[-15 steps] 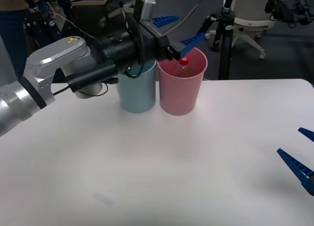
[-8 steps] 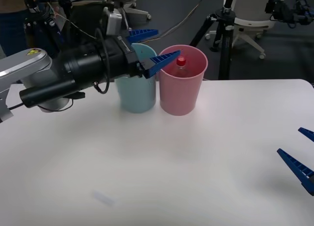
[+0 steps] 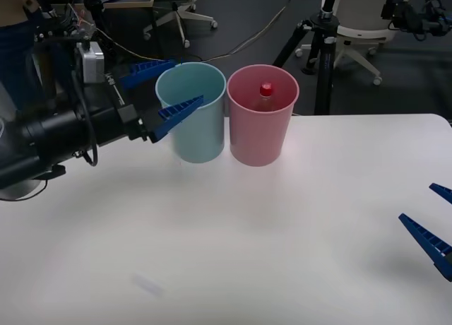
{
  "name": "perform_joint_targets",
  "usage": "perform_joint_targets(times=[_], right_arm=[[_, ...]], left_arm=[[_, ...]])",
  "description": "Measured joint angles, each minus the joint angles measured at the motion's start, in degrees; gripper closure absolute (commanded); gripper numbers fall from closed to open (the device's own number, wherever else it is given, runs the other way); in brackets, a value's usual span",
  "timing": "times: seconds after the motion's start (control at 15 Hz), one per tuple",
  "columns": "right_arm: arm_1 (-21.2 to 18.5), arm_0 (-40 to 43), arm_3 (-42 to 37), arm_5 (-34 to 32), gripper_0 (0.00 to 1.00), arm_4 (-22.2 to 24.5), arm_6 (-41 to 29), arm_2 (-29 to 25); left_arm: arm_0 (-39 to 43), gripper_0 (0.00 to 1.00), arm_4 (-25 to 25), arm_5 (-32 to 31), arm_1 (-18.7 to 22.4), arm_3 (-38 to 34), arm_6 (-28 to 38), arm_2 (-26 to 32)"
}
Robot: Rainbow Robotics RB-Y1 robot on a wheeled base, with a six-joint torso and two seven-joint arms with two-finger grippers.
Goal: Grasp the object on the table and drop it into the matching bin: aluminum can to the light blue bin, PET bottle to the pink bin.
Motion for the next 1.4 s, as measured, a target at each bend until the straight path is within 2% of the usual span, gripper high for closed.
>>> perform_joint_targets(times=[0.27, 0.47, 0.67, 0.87, 1.07, 1.2, 1.4], right_arm=[[0.0, 0.0, 0.0, 0.0, 0.00, 0.0, 0.0, 0.0], [0.0, 0.0, 0.0, 0.0, 0.00, 0.0, 0.0, 0.0], [0.0, 0.0, 0.0, 0.0, 0.00, 0.0, 0.0, 0.0], [0.0, 0.0, 0.0, 0.0, 0.00, 0.0, 0.0, 0.0], [0.0, 0.0, 0.0, 0.0, 0.00, 0.0, 0.0, 0.0], [0.0, 0.0, 0.0, 0.0, 0.00, 0.0, 0.0, 0.0], [0.0, 0.0, 0.0, 0.0, 0.00, 0.0, 0.0, 0.0]], left_arm=[[11.2, 0.00, -5.0, -6.3, -0.7, -1.2, 0.5, 10.0], [18.4, 0.00, -9.3, -11.0, -3.2, -1.4, 1.1, 17.1], [24.5, 0.00, -16.7, -16.0, -8.3, -1.7, 5.8, 24.8], [29.6, 0.00, -26.8, -22.7, -15.7, -3.2, 12.8, 34.1], [33.5, 0.00, -34.5, -28.9, -22.8, -4.5, 15.0, 41.8], [36.0, 0.00, -37.8, -31.9, -26.8, -5.2, 14.8, 45.6], [41.5, 0.00, -39.2, -32.7, -30.4, -7.9, 14.0, 48.5]])
